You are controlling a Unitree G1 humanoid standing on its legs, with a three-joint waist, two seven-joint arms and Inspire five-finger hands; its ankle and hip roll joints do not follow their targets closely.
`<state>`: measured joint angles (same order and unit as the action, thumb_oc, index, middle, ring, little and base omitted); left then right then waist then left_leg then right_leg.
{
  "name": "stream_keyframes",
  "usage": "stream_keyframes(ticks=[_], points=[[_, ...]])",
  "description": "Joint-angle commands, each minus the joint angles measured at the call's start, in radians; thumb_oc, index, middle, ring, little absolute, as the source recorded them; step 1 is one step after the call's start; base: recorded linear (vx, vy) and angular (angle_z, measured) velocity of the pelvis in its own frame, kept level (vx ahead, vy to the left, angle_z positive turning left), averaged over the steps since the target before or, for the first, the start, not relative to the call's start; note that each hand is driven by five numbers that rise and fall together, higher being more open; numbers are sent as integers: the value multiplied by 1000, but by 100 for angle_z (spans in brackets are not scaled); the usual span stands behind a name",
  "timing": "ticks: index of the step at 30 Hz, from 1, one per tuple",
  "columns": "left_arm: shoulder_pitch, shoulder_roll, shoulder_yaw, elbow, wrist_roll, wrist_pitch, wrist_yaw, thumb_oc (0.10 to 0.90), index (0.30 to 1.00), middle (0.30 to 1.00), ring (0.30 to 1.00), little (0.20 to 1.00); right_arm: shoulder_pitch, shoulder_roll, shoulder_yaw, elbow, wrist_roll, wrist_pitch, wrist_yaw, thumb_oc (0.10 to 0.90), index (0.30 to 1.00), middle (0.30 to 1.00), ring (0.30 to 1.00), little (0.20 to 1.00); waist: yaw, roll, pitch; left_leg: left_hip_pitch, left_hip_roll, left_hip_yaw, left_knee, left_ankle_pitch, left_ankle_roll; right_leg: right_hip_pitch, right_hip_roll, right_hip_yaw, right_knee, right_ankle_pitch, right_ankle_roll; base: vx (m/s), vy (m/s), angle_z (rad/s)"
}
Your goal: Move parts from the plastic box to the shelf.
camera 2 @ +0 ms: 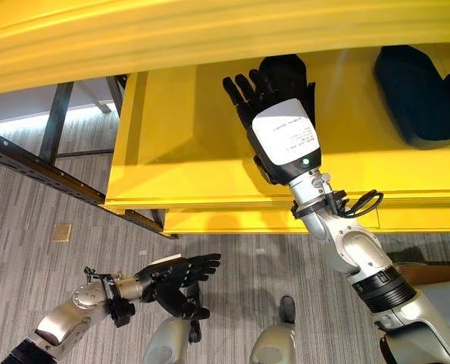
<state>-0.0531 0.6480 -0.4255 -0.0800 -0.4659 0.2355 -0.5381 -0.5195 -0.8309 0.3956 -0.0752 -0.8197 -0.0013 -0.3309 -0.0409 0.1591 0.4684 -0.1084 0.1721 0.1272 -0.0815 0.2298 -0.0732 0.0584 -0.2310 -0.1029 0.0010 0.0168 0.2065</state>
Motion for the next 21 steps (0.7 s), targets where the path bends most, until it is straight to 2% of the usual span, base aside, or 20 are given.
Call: stream_keyframes(ticks=[1,3,6,12,14,15,16,19,21], points=[[2,27,25,-70,-58,-64,-37,900,1000,1000,1000,1000,-77,27,15,-68,219,106,17,900,1000,1000,1000,1000,16,-55,-85,107,81,40,-3,-102,-45,-84,6,-14,81,-21,-87,0,0,0],[3,28,28,-71,-53,-64,-35,900,1000,1000,1000,1000,-60,41,25,-27,314,165,-6,900,1000,1000,1000,1000,14,-58,-82,110,82,41,-3,-102,-43,-85,6,-13,84,-22,-88,0,0,0],[2,22,23,-64,-49,-68,-24,900,1000,1000,1000,1000,-43,78,36,64,360,146,-57,900,1000,1000,1000,1000,10,-59,-78,114,87,43,-2,-99,-42,-84,7,-15,90,-24,-90,0,0,0],[-16,3,15,-58,-39,-55,-18,900,1000,1000,1000,1000,-45,166,22,171,478,166,-20,900,1000,1000,1000,1000,9,-59,-68,120,89,43,0,-97,-41,-83,9,-15,105,-30,-95,10,-3,-3],[-14,-7,15,-58,-28,-57,-19,900,1000,1000,1000,1000,-41,190,18,176,524,208,-16,900,1000,1000,1000,1000,7,-59,-67,123,91,45,1,-96,-42,-83,8,-15,110,-31,-96,17,-2,-2],[-14,-7,15,-58,-28,-57,-19,900,1000,1000,1000,1000,-41,190,18,176,524,208,-16,900,1000,1000,1000,1000,7,-59,-67,123,91,45,1,-96,-42,-83,8,-14,110,-31,-96,35,-4,1],[-9,-14,17,-60,-39,-47,-21,900,1000,1000,1000,1000,-29,214,6,195,593,246,-3,900,1000,1000,1000,1000,7,-61,-65,124,91,46,2,-97,-41,-84,9,-14,114,-32,-98,0,0,0],[-9,-20,20,-61,-43,-37,-22,900,1000,1000,1000,1000,-30,224,3,211,572,238,-3,900,1000,1000,1000,1000,8,-62,-63,124,92,46,3,-97,-41,-85,9,-14,116,-33,-99,0,0,0],[-18,-35,12,-48,-26,-36,-16,900,1000,1000,1000,1000,-59,244,1,237,496,241,15,900,1000,1000,1000,1000,9,-62,-60,123,92,46,5,-94,-42,-87,11,-12,120,-34,-100,0,0,0]])
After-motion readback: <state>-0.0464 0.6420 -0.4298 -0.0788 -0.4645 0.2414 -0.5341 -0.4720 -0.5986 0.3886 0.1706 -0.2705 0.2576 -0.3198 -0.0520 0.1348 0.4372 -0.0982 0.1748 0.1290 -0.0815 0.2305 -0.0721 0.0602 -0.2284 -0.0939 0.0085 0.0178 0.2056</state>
